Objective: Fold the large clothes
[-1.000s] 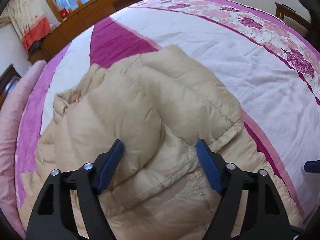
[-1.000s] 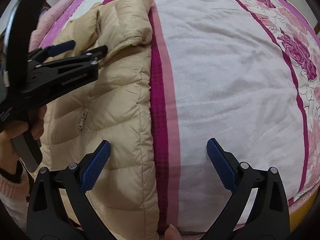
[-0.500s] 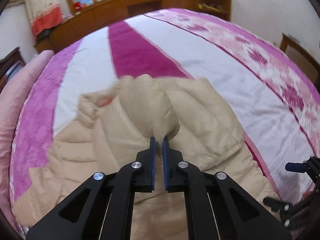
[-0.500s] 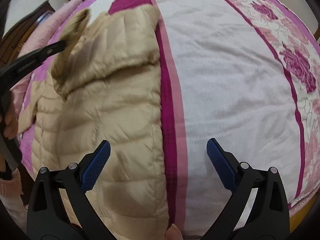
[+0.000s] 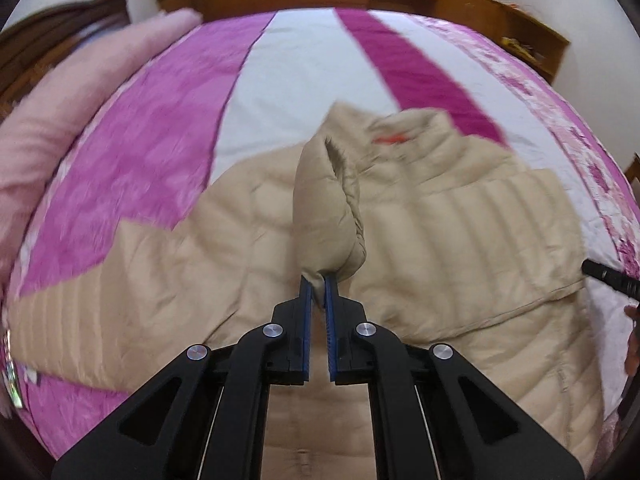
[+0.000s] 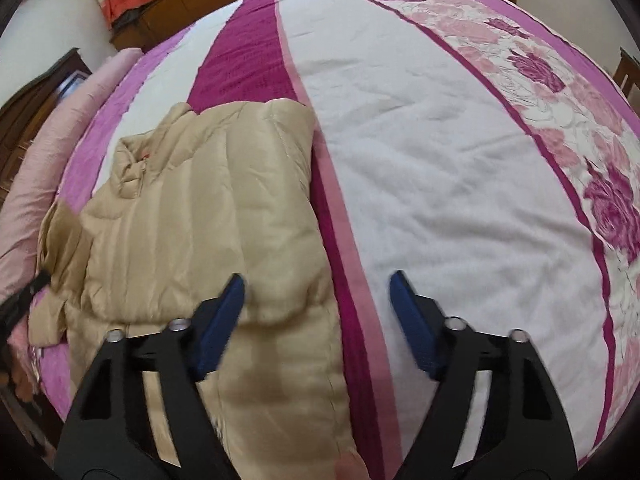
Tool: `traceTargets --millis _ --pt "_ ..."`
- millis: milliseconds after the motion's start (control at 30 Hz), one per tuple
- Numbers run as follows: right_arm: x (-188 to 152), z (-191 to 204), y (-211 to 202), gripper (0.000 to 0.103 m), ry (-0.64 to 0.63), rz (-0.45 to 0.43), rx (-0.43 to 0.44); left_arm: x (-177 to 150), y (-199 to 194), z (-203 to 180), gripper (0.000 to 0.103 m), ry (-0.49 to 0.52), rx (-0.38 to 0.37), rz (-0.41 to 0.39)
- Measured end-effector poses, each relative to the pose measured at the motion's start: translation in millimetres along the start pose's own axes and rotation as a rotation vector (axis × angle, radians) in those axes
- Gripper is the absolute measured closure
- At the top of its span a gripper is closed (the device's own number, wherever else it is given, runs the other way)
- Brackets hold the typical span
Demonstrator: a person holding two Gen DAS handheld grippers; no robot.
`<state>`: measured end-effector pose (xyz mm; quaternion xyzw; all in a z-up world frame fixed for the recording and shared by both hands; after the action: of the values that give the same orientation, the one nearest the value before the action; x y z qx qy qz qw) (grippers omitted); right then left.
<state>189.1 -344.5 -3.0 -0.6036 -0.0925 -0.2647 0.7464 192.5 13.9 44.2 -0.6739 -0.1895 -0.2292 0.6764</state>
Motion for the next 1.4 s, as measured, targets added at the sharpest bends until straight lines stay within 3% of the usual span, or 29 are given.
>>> traceTargets --millis 67,133,367,500,600,633,700,800,1100,1200,1400 --pt "2 5 8 0.057 -0.028 0.000 -0.034 -6 12 14 0.097 -0.026 0.007 0.022" --pt "2 9 18 0.061 -0.069 0.001 -0.106 -10 28 23 0.097 -0.046 0.010 0.048" --pt "-3 6 37 0.061 -0.070 0.013 -0.180 -20 67 33 0.094 -0.081 0.016 0.103" --pt "-3 6 39 0.054 -0.067 0.011 -0.197 -22 64 34 0.084 -0.086 0.016 0.095" --pt "-2 2 31 0.035 -0.045 0.016 -0.219 -28 55 37 0.069 -0.056 0.015 0.100" --pt "-2 2 27 0.029 -0.040 0.020 -0.211 -30 52 38 0.063 -0.052 0.016 0.101" --pt "-6 2 15 0.027 -0.039 0.024 -0.177 -35 39 42 0.040 -0.053 -0.001 0.095" --pt "-18 10 -8 0.021 -0.065 0.015 -0.140 -43 22 48 0.028 -0.054 0.017 0.079" --pt "-83 38 -52 0.019 -0.139 0.056 -0.013 -75 -21 108 0.022 -0.161 0.144 0.063" --pt "-110 48 -58 0.019 -0.165 0.092 0.005 -86 -28 146 0.022 -0.241 0.195 0.058" --pt "-146 61 -79 0.019 -0.162 0.079 0.028 -105 -26 207 0.022 -0.384 0.264 0.057"
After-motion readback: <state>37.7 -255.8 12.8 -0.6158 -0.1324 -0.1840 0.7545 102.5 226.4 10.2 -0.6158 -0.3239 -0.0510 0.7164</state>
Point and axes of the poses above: each gripper's, at about its wrist camera, not at the fingertips, and y roughly the way its jaws point, z to its left, x to its top, the point moved 1 cm from there along y, roughly the way its jaws point, and after that the axes turned 2 degrees about -z, right-handed, at the moved point
